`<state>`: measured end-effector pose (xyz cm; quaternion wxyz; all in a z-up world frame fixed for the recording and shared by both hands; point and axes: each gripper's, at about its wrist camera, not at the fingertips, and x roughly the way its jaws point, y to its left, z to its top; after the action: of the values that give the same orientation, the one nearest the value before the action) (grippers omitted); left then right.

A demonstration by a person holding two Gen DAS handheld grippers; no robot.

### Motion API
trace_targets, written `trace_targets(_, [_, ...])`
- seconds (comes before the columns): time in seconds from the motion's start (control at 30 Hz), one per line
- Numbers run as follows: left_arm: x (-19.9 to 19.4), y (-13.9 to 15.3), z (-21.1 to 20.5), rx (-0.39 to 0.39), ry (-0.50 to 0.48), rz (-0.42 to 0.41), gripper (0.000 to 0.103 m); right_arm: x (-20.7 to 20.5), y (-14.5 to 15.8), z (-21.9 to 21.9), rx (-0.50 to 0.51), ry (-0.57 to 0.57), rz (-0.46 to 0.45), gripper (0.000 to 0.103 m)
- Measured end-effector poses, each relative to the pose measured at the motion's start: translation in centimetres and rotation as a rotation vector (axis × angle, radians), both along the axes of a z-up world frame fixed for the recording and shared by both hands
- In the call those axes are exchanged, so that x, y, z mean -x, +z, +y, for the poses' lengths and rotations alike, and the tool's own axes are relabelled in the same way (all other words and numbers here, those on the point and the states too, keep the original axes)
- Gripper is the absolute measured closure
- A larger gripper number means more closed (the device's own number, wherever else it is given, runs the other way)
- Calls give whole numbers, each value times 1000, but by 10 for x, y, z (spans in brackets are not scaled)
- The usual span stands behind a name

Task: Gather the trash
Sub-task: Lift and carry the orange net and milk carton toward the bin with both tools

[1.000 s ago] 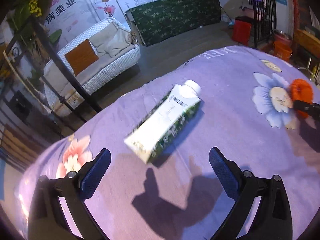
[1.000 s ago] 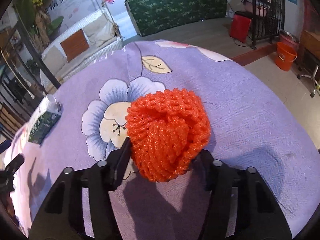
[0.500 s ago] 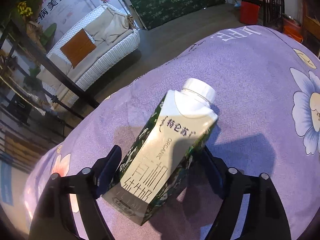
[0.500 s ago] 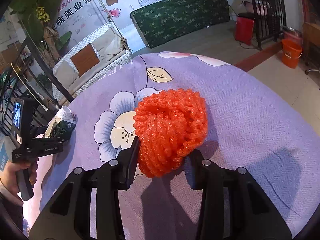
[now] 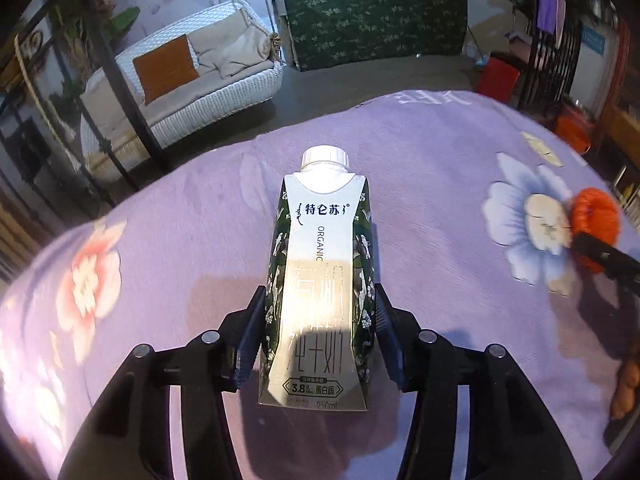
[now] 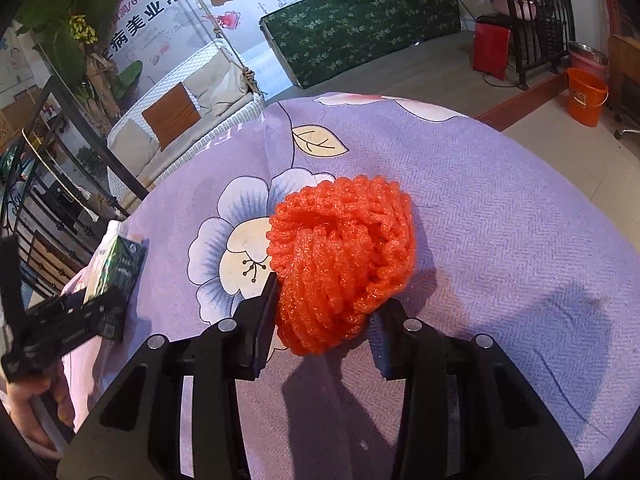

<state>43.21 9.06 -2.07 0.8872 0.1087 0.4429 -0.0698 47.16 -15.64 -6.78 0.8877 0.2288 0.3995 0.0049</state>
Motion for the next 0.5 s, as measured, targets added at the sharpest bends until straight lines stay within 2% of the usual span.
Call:
trace_targets(0.27, [84, 30, -17, 73, -20, -100, 53, 5, 10, 3, 3, 46, 17, 64])
trace_targets(0.4, [119, 39, -26, 147, -34, -124, 53, 26, 25, 12, 11, 103, 10, 65])
trace_targets(0.5, [137, 42, -32, 166, -37, -153, 53, 51, 37, 14, 17, 139, -8, 65])
